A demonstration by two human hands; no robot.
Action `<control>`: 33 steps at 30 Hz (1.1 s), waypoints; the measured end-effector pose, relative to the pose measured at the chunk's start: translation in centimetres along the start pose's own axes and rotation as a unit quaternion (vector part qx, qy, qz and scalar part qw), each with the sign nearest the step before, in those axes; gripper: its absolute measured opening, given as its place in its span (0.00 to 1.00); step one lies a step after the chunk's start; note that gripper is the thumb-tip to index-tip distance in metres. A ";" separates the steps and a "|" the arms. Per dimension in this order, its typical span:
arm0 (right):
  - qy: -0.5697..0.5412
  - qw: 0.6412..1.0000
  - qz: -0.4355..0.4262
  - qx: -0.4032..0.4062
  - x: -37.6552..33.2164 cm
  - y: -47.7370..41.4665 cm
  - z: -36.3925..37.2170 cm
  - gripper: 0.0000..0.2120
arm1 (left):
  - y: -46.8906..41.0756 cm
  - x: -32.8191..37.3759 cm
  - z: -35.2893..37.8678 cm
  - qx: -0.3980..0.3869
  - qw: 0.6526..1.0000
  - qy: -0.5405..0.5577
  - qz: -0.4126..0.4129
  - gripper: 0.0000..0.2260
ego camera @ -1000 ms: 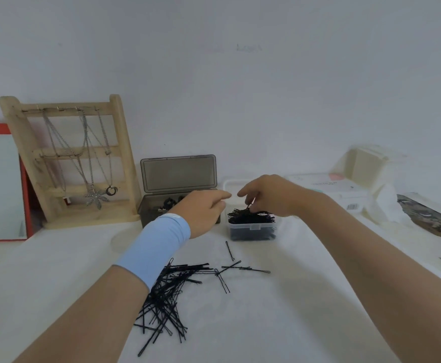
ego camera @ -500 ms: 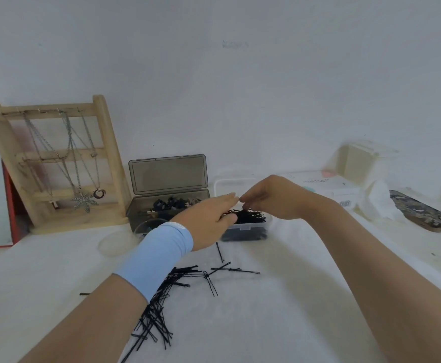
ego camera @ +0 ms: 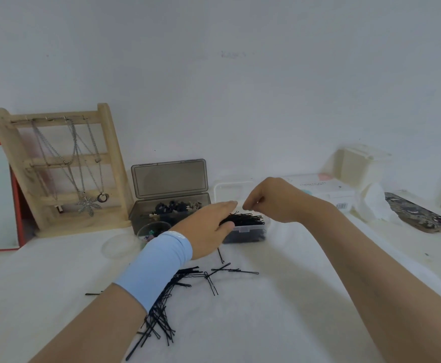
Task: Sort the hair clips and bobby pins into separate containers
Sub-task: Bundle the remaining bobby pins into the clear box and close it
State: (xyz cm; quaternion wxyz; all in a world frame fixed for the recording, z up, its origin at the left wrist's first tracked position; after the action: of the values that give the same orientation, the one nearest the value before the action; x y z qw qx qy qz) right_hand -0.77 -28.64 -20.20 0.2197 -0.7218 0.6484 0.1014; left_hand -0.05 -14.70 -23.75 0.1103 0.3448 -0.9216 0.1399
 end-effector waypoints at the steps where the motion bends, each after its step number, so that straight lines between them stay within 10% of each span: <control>1: -0.007 1.000 -0.004 0.021 -0.5 0.0 -0.7 0.11 | 0.4 -0.1 -0.8 0.023 1.000 0.002 0.000 0.22; 7: 0.008 0.986 -0.034 -0.161 -5.9 2.5 2.4 0.09 | 3.7 -1.3 -2.5 0.012 0.999 0.000 -0.041 0.11; 12: 0.210 0.938 0.020 -0.277 -6.3 4.1 7.4 0.10 | 7.0 -2.7 1.4 -0.182 0.972 -0.102 -0.112 0.43; 19: 0.148 0.950 -0.007 -0.274 -8.7 4.7 9.3 0.08 | 7.8 -1.1 0.4 -0.122 0.989 -0.054 -0.064 0.20; 28: 0.258 0.960 0.028 -0.105 -9.2 3.0 8.6 0.15 | 10.9 -5.6 -1.2 -0.208 0.960 -0.100 -0.158 0.42; 33: 0.252 0.959 0.013 -0.130 -9.5 2.8 10.1 0.09 | 10.1 -5.0 -0.5 -0.173 0.973 -0.076 -0.129 0.29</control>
State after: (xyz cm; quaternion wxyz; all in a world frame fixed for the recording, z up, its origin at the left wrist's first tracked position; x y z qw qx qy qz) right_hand -3.41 -15.85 -25.52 -0.0483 -0.7379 0.6732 0.0024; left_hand -3.04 -4.24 -26.57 0.1147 0.4465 -0.8851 -0.0643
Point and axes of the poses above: each hand's wrist, its own y-axis away from the middle knuckle, its own z-axis out of the palm, x = y × z, the point moved 9 cm from there along -y, towards the middle knuckle
